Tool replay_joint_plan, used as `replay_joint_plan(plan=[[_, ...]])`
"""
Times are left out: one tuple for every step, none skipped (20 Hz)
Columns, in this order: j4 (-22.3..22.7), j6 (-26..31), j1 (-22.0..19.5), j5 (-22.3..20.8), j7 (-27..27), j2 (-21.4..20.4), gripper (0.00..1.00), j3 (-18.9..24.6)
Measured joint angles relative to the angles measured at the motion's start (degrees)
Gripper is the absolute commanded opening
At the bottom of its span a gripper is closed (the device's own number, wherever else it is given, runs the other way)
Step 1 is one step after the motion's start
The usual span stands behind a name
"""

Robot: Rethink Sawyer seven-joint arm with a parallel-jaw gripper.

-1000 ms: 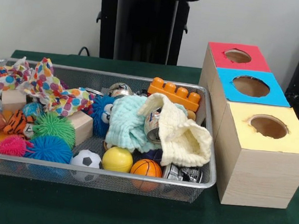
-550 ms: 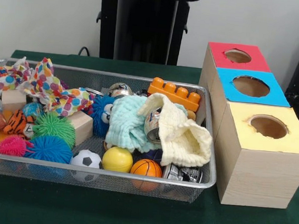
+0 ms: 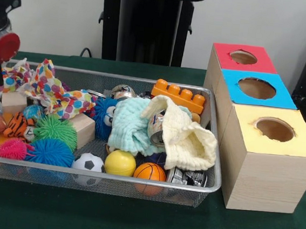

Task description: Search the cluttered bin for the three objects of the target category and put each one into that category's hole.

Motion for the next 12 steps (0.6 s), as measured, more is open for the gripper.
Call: replay_joint_plan(plan=[[1.1,-0.7,0.7,0.7,1.6,0.0,0.0,-0.2],[1.4,-1.0,1.0,1.0,2.4,0.0,0.0,-0.3],[1.7,-1.3,1.2,1.2,3.1,0.0,0.0,-0.3],[2.0,-1.6,1.5,1.5,3.9,0.1,0.0,-0.3],[2.2,-1.9,1.7,1.7,4.8,0.1,0.0,-0.3],[2.5,-2.2,1.9,2.1,6.0,0.2,0.0,-0.3],[2.6,-2.3,1.9,2.2,6.3,0.2,0.0,-0.3],[2.6,-2.4,1.9,2.3,6.7,0.3,0.0,-0.3],[2.6,-2.5,1.7,2.6,7.5,0.7,0.0,-0.3],[2.6,-2.5,1.7,2.6,7.5,0.8,0.0,-0.3],[2.6,-2.6,1.5,2.7,7.7,1.1,0.0,-0.3],[2.6,-2.7,1.4,2.8,7.7,1.3,0.0,-0.3]])
